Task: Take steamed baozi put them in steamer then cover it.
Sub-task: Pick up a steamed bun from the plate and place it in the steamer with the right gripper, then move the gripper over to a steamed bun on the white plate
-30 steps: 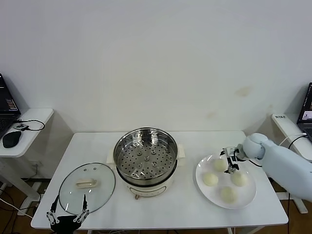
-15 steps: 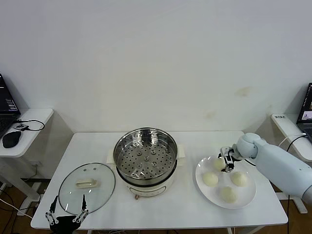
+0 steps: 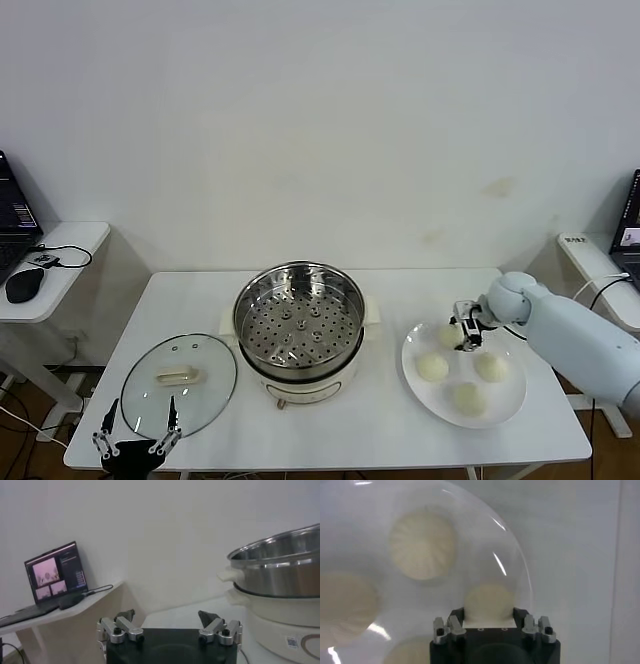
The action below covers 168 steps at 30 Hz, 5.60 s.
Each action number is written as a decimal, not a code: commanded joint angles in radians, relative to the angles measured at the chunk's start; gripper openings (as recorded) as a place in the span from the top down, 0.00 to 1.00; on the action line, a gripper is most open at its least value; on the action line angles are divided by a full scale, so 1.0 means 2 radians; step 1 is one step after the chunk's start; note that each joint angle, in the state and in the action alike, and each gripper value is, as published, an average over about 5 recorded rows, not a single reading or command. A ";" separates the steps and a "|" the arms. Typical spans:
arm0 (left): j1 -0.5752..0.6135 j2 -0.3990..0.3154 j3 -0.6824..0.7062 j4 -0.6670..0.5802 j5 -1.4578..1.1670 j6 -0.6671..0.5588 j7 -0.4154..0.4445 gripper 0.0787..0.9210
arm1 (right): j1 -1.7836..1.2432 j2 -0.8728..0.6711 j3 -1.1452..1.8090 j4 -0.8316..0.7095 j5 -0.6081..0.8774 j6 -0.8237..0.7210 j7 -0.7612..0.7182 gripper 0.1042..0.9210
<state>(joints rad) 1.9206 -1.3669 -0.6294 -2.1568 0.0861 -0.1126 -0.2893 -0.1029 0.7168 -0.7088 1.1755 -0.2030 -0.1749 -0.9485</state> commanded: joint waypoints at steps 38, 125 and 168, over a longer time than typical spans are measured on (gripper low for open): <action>0.000 0.001 -0.032 -0.023 -0.016 0.003 0.001 0.12 | 0.322 0.299 -0.305 -0.012 0.069 0.267 0.035 0.35; -0.009 0.001 -0.035 -0.035 -0.016 0.013 0.003 0.12 | 0.092 -0.122 -0.177 0.238 0.084 -0.079 0.014 0.12; -0.008 -0.004 -0.051 -0.035 -0.023 0.012 0.001 0.12 | 0.028 -0.014 -0.108 0.123 0.047 -0.072 0.012 0.34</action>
<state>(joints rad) 1.9056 -1.3749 -0.7329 -2.2284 0.0416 -0.0896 -0.2863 -0.0409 0.6747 -0.9487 1.4376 -0.1075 -0.3183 -0.9082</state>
